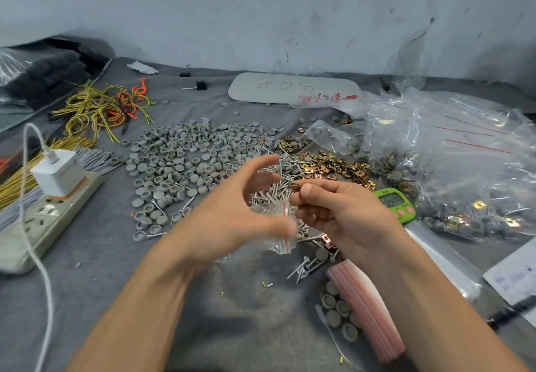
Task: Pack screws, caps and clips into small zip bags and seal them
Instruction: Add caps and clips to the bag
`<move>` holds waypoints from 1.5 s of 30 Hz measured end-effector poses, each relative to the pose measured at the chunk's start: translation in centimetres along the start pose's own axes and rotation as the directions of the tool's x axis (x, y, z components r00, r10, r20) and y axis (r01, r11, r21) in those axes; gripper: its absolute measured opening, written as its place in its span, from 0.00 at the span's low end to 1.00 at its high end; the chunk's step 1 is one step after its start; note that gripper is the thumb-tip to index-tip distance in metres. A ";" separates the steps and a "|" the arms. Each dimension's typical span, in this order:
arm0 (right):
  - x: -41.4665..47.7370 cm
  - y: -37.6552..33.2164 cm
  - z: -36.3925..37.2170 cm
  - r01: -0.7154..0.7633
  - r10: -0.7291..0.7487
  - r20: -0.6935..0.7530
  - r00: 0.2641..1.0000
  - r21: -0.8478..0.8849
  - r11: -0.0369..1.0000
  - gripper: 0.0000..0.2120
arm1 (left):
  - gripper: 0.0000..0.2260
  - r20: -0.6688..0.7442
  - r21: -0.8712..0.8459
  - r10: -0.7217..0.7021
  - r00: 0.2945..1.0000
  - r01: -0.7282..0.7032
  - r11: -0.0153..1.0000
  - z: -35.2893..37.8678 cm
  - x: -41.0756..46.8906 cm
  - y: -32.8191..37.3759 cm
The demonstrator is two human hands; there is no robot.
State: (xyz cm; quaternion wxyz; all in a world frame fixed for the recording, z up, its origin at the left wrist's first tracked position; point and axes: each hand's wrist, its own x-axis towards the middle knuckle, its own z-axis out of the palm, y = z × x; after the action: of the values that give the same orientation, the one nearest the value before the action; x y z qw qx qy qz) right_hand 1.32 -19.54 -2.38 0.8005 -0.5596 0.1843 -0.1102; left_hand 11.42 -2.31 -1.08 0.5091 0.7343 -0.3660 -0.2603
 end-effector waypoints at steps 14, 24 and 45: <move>0.0 0.4 -0.1 0.128 -0.225 -0.128 0.966 -0.519 0.845 0.08 | 0.35 -0.269 0.318 0.022 0.963 0.068 0.946 1.4 0.7 -1.0; 0.1 -0.8 0.4 0.122 -0.208 -0.098 0.973 -0.543 0.830 0.11 | 0.24 -0.370 0.270 0.060 0.927 0.046 0.962 1.9 1.0 -1.1; 0.8 0.3 -2.3 -0.127 -0.195 -0.117 0.974 -0.991 -0.035 0.11 | 0.31 -0.523 0.380 0.140 0.840 0.083 0.921 1.9 0.9 -0.9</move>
State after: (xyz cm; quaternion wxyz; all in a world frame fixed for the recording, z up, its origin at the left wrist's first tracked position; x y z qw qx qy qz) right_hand 1.04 -21.73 -3.51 0.1231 -0.9514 0.2811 -0.0255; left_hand 10.77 -3.93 -2.56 0.4397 0.8578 -0.2627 0.0430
